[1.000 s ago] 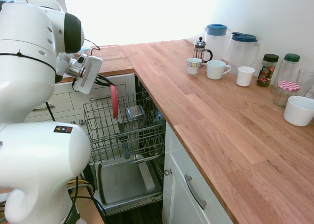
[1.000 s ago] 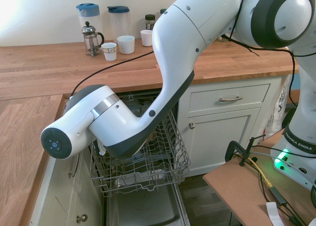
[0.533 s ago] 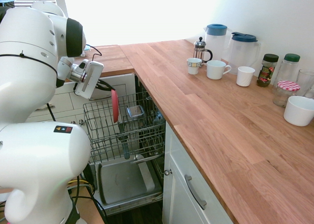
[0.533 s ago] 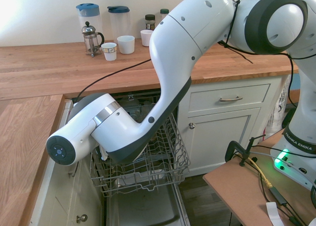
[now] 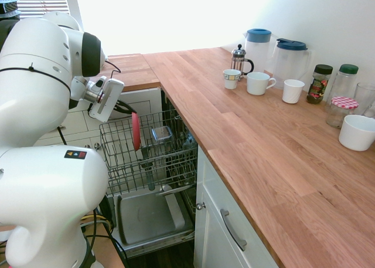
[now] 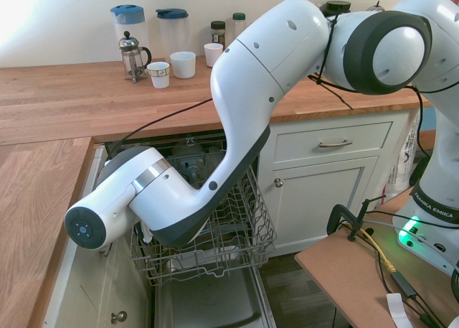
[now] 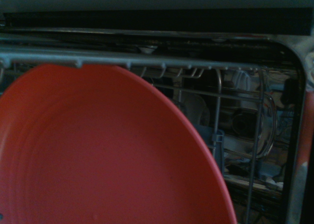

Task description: Put the plate in the dishwasher

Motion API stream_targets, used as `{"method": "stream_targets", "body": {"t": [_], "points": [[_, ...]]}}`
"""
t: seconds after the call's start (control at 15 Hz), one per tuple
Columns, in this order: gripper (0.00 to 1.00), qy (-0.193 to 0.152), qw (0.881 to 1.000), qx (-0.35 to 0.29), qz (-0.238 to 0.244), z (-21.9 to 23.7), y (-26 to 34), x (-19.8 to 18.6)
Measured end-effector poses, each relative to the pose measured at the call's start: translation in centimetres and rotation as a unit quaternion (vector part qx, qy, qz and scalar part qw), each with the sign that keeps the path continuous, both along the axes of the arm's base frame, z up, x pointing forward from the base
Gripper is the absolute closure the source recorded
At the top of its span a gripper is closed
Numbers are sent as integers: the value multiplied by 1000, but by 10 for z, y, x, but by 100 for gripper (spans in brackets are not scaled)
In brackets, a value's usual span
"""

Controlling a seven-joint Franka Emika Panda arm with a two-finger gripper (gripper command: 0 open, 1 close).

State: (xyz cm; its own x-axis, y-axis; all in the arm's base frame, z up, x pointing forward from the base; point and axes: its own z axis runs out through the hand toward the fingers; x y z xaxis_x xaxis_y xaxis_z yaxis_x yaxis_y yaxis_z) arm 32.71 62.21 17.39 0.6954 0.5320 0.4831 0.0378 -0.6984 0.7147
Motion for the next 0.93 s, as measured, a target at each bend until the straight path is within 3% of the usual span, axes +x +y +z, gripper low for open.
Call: {"method": "stream_targets", "body": {"t": [0.33, 0.4, 0.93], "points": [[100, 11, 1000, 6, 4, -13, 3, 3], [0, 14, 1000, 6, 5, -14, 4, 3], [0, 49, 998, 22, 17, -17, 8, 5]]}}
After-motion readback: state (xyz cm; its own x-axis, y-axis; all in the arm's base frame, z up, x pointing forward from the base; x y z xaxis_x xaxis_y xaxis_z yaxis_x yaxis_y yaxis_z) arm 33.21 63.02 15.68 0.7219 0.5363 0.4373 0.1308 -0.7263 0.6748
